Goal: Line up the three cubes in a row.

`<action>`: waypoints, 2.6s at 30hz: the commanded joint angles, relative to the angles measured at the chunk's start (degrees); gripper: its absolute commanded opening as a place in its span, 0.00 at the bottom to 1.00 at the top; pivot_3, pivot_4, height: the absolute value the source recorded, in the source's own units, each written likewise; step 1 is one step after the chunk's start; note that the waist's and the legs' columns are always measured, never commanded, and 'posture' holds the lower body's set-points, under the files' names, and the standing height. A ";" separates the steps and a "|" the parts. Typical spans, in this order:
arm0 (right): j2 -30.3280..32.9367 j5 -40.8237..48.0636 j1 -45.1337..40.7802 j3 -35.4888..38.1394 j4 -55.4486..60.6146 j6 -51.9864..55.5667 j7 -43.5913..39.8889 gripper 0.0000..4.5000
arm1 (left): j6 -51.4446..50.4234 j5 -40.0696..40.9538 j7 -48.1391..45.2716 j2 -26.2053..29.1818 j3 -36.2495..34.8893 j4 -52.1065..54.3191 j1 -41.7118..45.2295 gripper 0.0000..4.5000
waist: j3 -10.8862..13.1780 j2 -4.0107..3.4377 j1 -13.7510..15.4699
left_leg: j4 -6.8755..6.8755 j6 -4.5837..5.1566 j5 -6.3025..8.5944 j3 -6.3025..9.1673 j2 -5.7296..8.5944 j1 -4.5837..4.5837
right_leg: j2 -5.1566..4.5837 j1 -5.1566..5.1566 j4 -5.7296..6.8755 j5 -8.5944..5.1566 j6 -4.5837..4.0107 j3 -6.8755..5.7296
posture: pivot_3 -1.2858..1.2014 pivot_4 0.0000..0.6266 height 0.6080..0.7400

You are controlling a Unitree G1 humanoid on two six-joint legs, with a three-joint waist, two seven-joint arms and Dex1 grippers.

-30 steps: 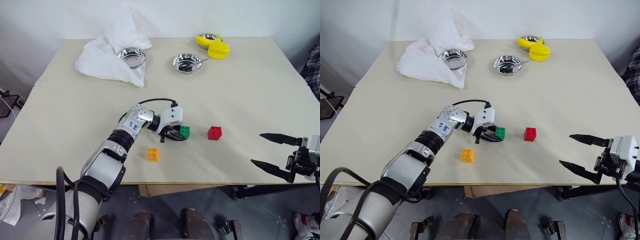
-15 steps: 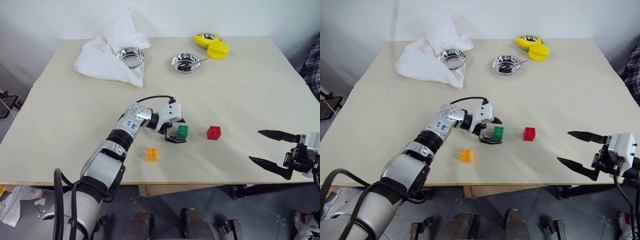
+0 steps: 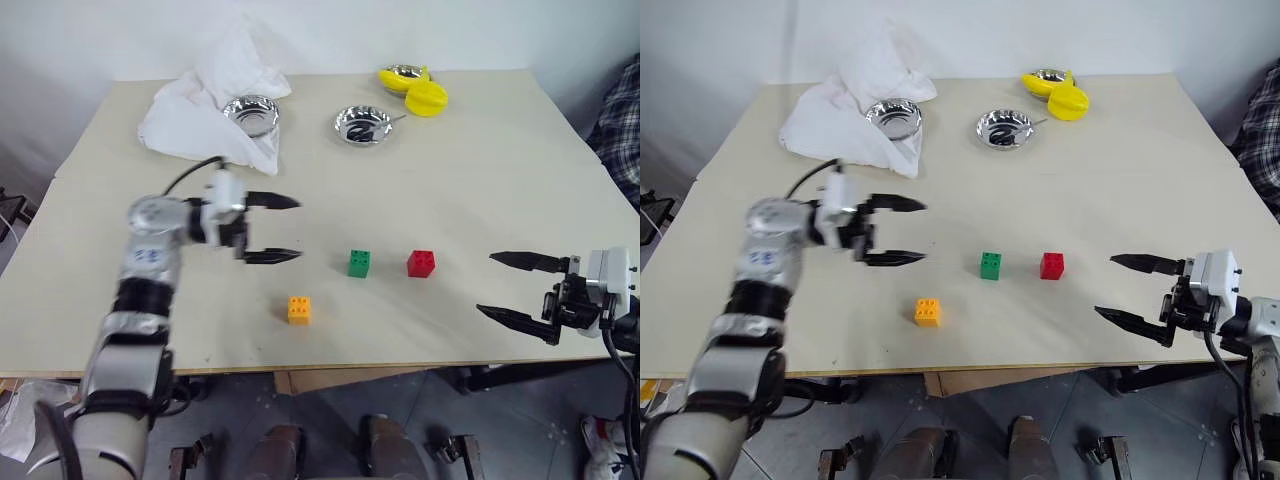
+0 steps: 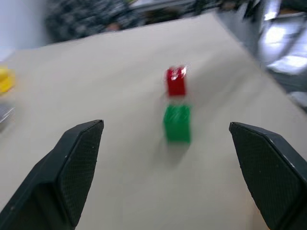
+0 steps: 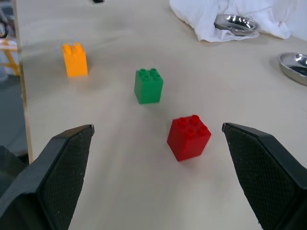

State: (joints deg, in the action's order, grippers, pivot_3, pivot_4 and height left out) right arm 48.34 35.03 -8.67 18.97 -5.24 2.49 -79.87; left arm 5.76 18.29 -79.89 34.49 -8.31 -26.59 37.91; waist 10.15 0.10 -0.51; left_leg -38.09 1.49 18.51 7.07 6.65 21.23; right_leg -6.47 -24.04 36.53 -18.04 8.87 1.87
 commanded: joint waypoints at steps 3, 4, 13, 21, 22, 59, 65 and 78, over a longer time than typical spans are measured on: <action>-0.30 -0.18 -4.68 -2.99 -1.05 -1.61 -4.85 1.00 | -4.39 4.51 9.24 6.04 -12.64 17.26 -20.23 0.99 | 0.00 0.02 0.34 | -0.06 -0.02 0.02 0.07 0.00 0.04 | 0.00 -0.04 0.02 0.01 -0.06 -0.08 | 0.52 0.24 1.00; -0.29 -0.23 -5.25 -3.59 -1.24 -1.64 -5.62 1.00 | -5.10 4.95 10.70 6.42 -14.70 19.25 -23.89 0.99 | 0.00 0.02 0.55 | -0.10 -0.02 0.03 0.07 0.00 0.05 | -0.01 -0.03 -0.01 0.02 -0.08 -0.09 | 0.52 0.24 1.00; -0.62 -1.29 -11.91 -11.47 -6.74 -10.03 -12.63 1.00 | -7.97 9.19 19.97 0.51 -31.10 37.00 -58.61 0.99 | 0.00 0.02 1.34 | -0.04 -0.02 0.08 0.03 -0.11 -0.09 | 0.00 0.22 -0.50 0.05 -0.17 -0.01 | 0.52 0.24 1.00; 2.96 1.60 -13.51 -17.23 -10.84 -14.10 -12.63 1.00 | -11.74 9.96 26.02 -4.21 -23.15 52.34 -66.08 0.99 | -0.01 0.02 2.19 | -0.07 -0.01 0.11 0.14 -0.12 -0.12 | -0.03 0.40 -0.65 0.09 -0.24 0.02 | 0.52 0.24 1.00; 3.68 1.96 -13.65 -17.77 -11.66 -14.98 -12.63 1.00 | -14.38 9.81 28.21 -4.41 -20.57 55.27 -65.81 0.99 | -0.01 0.02 2.06 | -0.06 -0.02 0.11 0.13 -0.13 -0.13 | -0.02 0.40 -0.66 0.09 -0.24 0.01 | 0.52 0.24 1.00; 7.04 2.55 -6.49 -10.77 -6.34 -8.75 -12.61 1.00 | -61.04 3.21 64.36 -12.27 13.19 62.28 -34.25 0.34 | -0.15 -0.22 2.67 | -0.16 -0.11 0.21 -0.13 -0.32 -0.21 | 0.25 0.32 -0.57 0.11 -0.23 -0.06 | 0.52 0.24 1.00; 6.16 1.72 -6.45 -10.14 -6.76 -9.02 -12.54 1.00 | -25.33 -0.07 34.04 4.41 11.94 44.84 -29.80 0.34 | -0.16 -0.24 2.11 | -0.10 -0.20 0.17 -0.11 -0.37 -0.20 | 0.25 0.29 -0.60 0.10 -0.32 -0.16 | 0.52 0.24 1.00; 8.17 2.05 4.25 -0.83 -1.90 -8.09 -10.39 1.00 | 3.95 -6.32 2.25 1.73 17.54 -9.25 8.49 0.34 | -0.15 -0.22 2.45 | -0.11 -0.10 0.19 0.13 -0.18 -0.01 | 0.03 0.29 -0.65 0.13 -0.29 -1.11 | 0.52 0.24 1.00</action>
State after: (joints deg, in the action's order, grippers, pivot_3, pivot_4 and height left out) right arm 55.50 35.92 -4.89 15.63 -8.99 -5.94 -88.60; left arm 7.69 12.74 -77.41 37.06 9.81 -32.23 45.46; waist 10.00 -0.12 1.94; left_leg -38.22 1.40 18.71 7.20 6.48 21.22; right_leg -6.44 -23.74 35.92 -17.91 8.58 0.61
